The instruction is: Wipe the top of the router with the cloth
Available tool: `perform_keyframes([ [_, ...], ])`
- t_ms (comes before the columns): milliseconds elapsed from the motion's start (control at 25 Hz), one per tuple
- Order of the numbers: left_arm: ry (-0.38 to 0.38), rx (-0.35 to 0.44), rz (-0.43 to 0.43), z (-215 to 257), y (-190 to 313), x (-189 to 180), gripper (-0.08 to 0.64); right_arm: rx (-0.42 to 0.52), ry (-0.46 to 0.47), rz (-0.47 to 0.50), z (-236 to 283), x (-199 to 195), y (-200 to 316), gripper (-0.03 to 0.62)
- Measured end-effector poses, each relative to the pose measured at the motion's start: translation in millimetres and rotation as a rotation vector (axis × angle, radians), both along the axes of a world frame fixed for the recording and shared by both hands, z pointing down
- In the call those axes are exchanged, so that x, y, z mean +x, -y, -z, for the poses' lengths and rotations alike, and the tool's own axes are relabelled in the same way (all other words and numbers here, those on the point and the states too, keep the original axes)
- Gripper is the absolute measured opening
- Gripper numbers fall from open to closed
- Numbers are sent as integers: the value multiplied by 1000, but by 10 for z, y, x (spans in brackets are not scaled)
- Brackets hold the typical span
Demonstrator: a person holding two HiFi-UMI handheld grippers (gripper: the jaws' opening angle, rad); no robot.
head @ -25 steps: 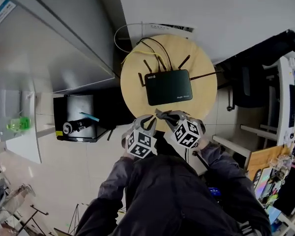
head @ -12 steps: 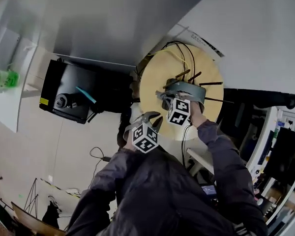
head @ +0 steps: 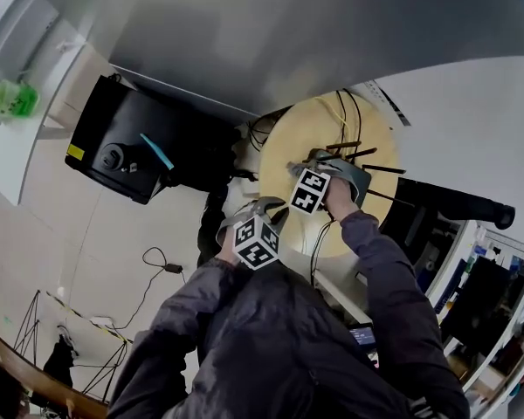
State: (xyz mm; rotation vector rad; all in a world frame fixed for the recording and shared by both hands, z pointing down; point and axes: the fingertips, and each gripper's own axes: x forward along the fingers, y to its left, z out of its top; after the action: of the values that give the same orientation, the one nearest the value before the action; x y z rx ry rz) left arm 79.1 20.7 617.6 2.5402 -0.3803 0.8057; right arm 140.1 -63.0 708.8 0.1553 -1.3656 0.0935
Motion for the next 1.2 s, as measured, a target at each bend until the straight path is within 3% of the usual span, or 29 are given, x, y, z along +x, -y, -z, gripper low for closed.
perform_keyframes([
  [200,-1,-14,-20,-1,-49,8,51,-35,-42,-40,12,-7,-54,34],
  [400,14,-8,-17,-62,-84,-59,51,-52,-47,-18,37,-56,-301,34],
  [680,30,-8,-15,-108,-160,-156,51,-14,-68,84,28,-128,-896,34],
  [800,30,-3,-20,-99,-200,-143,51,86,7,68,13,-187,-1002,34],
  [880,35,4,-22,-98,-227,-145,51,155,147,-91,56,-279,-1013,34],
  [1080,54,22,-23,-91,-249,-156,51,245,530,-759,128,-310,-957,34],
  [1200,66,32,-38,-106,-272,-136,51,242,623,-970,28,-308,-1008,34],
])
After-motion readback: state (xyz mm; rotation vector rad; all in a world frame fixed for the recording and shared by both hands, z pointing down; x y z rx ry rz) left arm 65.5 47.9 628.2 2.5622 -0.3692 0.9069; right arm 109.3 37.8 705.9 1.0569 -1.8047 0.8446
